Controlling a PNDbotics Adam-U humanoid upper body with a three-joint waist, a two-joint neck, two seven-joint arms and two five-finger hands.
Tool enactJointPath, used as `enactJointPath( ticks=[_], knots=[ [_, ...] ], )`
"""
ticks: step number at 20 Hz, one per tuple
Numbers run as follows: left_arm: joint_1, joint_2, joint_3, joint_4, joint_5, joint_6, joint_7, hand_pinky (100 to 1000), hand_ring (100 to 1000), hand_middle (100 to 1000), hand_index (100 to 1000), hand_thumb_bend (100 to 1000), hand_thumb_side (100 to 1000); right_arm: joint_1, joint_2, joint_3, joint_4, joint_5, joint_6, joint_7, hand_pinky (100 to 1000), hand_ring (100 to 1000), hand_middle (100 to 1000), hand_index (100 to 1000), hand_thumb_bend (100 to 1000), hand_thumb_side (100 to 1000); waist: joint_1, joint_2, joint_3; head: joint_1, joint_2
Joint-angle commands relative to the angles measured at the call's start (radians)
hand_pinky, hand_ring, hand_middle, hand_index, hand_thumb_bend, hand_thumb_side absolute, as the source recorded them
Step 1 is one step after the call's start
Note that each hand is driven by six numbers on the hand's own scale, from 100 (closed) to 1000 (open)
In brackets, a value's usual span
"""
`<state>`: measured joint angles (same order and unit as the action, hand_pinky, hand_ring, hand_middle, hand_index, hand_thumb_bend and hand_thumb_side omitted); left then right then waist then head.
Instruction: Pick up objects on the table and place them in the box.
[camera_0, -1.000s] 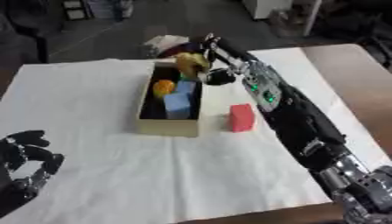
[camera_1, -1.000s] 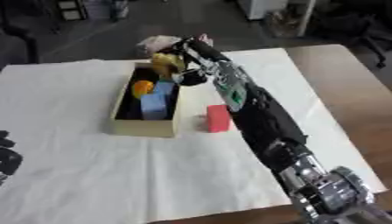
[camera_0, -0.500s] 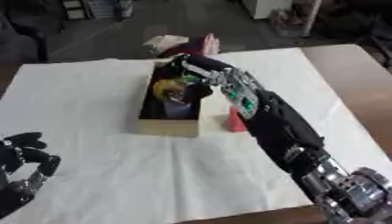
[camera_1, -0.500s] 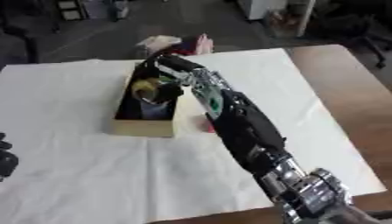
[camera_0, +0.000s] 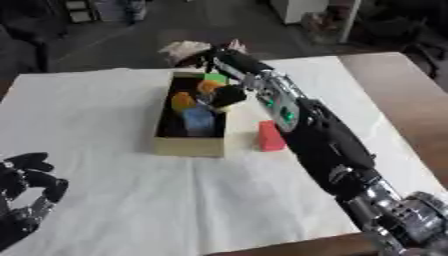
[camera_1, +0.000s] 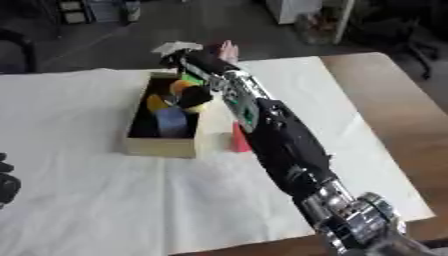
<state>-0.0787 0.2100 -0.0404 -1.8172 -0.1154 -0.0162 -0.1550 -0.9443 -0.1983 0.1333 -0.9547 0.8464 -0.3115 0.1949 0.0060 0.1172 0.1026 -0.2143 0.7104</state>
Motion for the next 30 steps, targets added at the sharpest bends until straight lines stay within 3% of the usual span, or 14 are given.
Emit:
enactJointPath(
  ticks=[1,3,5,6,10,12,14,15,16,19,23,30],
  knots=[
    [-0.006,0.01,0.001,-0.01,-0.001,-0.002,0.001,653,577,587,753,559,420,-0.014,-0.039,-0.011,-0.04,-0.031,0.016,-0.003,765,742,772,882,295,480,0.003,-0.015,-0.004,-0.003,-0.012],
    [-0.005,0.01,0.002,-0.01,-0.002,-0.002,0.001,653,577,587,753,558,420,-0.002,-0.057,-0.012,-0.044,-0.039,0.017,0.016,775,753,782,894,261,468,0.003,-0.016,-0.008,-0.003,-0.012],
    [-0.002,0.013,0.005,-0.01,-0.005,-0.002,0.003,654,577,587,753,558,421,0.017,-0.09,-0.004,-0.072,-0.077,-0.008,0.073,786,766,795,907,266,448,0.001,-0.016,-0.011,-0.001,-0.014],
    [0.001,0.014,0.008,-0.009,-0.006,-0.001,0.005,653,577,586,753,559,421,0.034,-0.116,0.006,-0.104,-0.108,-0.033,0.115,793,776,806,913,227,453,-0.002,-0.018,-0.016,0.003,-0.013],
    [0.006,0.022,0.014,-0.006,-0.013,0.001,0.01,654,578,587,754,558,425,0.128,-0.247,0.045,-0.297,-0.273,-0.112,0.302,832,835,854,950,231,459,-0.019,-0.02,-0.034,0.018,-0.011],
    [0.005,0.024,0.017,-0.005,-0.016,0.001,0.01,655,578,588,754,559,427,0.191,-0.313,0.058,-0.396,-0.373,-0.125,0.398,847,859,869,954,248,471,-0.026,-0.02,-0.041,0.022,-0.012],
    [0.006,0.026,0.019,-0.003,-0.018,0.002,0.01,655,578,588,754,559,429,0.252,-0.37,0.068,-0.469,-0.463,-0.122,0.491,876,900,910,969,265,408,-0.031,-0.021,-0.046,0.027,-0.012],
    [0.007,0.027,0.02,-0.002,-0.019,0.003,0.01,655,578,588,755,559,430,0.277,-0.393,0.074,-0.492,-0.486,-0.119,0.538,893,922,925,978,348,289,-0.033,-0.021,-0.047,0.028,-0.011],
    [0.007,0.027,0.02,-0.002,-0.02,0.003,0.009,655,578,589,755,558,431,0.302,-0.412,0.084,-0.502,-0.497,-0.12,0.589,904,936,937,983,277,340,-0.033,-0.022,-0.048,0.028,-0.011],
    [0.011,0.029,0.022,-0.002,-0.021,0.003,0.009,656,579,589,755,557,433,0.344,-0.433,0.111,-0.476,-0.481,-0.121,0.693,919,960,957,994,316,304,-0.032,-0.026,-0.047,0.029,-0.011],
    [0.013,0.026,0.02,-0.001,-0.02,0.004,0.006,656,579,590,756,555,435,0.343,-0.402,0.114,-0.395,-0.359,-0.132,0.692,925,972,966,1000,359,309,-0.026,-0.029,-0.049,0.029,-0.01],
    [0.017,0.021,0.019,0.0,-0.019,0.005,0.004,657,579,590,756,551,436,0.29,-0.305,0.09,-0.247,-0.095,-0.144,0.459,925,981,963,1000,406,313,-0.016,-0.031,-0.046,0.025,-0.008]
  ],
)
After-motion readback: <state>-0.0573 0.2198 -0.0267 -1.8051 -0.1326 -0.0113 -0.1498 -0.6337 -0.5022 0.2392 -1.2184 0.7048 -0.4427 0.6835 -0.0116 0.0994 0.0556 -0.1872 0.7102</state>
